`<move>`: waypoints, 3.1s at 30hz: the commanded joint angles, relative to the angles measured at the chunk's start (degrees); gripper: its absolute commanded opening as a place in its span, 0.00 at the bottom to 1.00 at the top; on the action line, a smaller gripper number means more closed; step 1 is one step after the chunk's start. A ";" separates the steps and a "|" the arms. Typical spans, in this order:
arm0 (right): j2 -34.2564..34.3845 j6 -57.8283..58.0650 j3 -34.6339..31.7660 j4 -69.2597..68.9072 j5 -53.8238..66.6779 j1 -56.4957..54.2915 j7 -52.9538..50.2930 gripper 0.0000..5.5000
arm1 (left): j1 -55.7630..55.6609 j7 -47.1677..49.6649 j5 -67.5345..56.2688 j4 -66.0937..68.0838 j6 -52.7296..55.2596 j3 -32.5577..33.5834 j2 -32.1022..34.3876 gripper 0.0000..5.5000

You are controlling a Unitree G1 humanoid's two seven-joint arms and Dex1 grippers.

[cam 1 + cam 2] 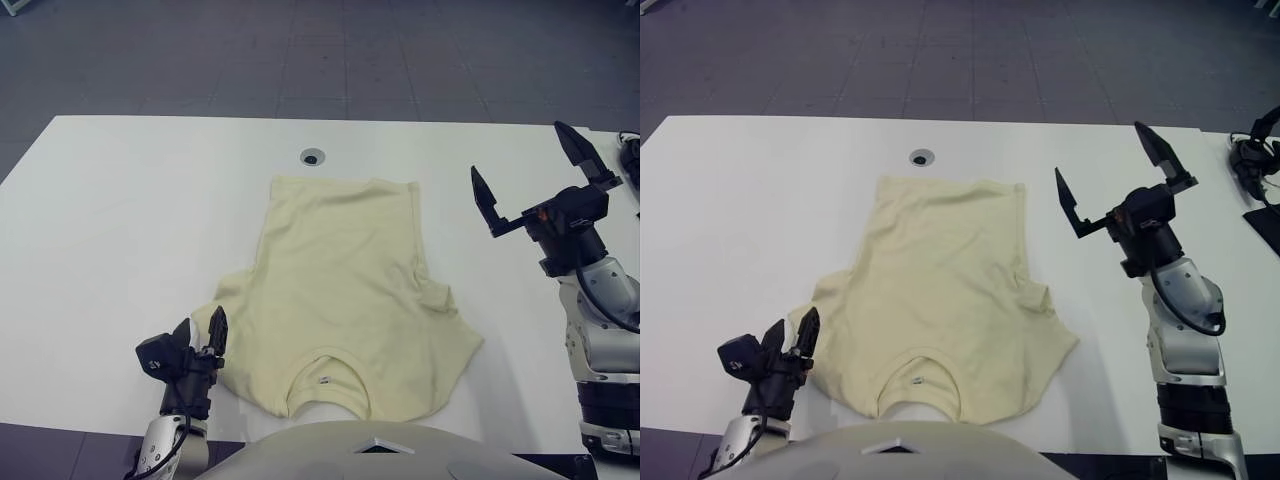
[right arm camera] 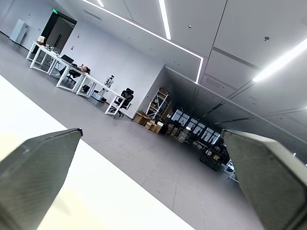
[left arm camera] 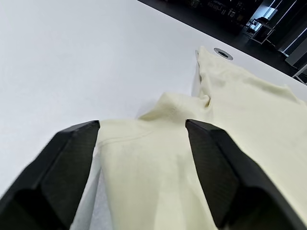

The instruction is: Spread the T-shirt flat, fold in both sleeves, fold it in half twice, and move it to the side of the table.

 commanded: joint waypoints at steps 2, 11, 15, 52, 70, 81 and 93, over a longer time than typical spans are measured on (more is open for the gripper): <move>0.83 0.01 -1.47 0.07 -0.63 -0.54 1.24 0.98 | -1.14 0.30 1.25 1.99 1.19 1.74 -0.44 0.44; 1.91 -0.51 -2.22 0.73 -1.15 -0.56 2.54 0.98 | -1.92 1.13 1.69 2.62 3.35 2.88 -1.30 0.19; 2.33 -0.62 -2.38 0.91 -1.27 -0.88 2.95 0.98 | -2.26 1.30 2.09 2.65 5.87 2.74 -0.99 0.06; 3.90 -1.28 -2.04 0.96 -2.56 -1.21 4.05 0.98 | -3.31 0.18 -0.34 2.46 8.72 7.02 -3.86 0.59; 3.95 -1.80 -1.83 1.98 -2.52 -1.70 4.81 0.98 | -5.09 -0.01 -2.57 2.57 13.81 7.07 -4.29 0.37; 4.05 -1.72 -1.85 2.15 -2.73 -1.90 5.32 0.98 | -5.48 -0.29 -1.95 2.71 13.58 7.10 -4.86 0.03; 4.26 -1.38 -1.66 1.95 -2.83 -1.91 5.22 0.98 | -2.67 -4.37 8.56 -1.41 -0.09 2.29 -4.01 0.01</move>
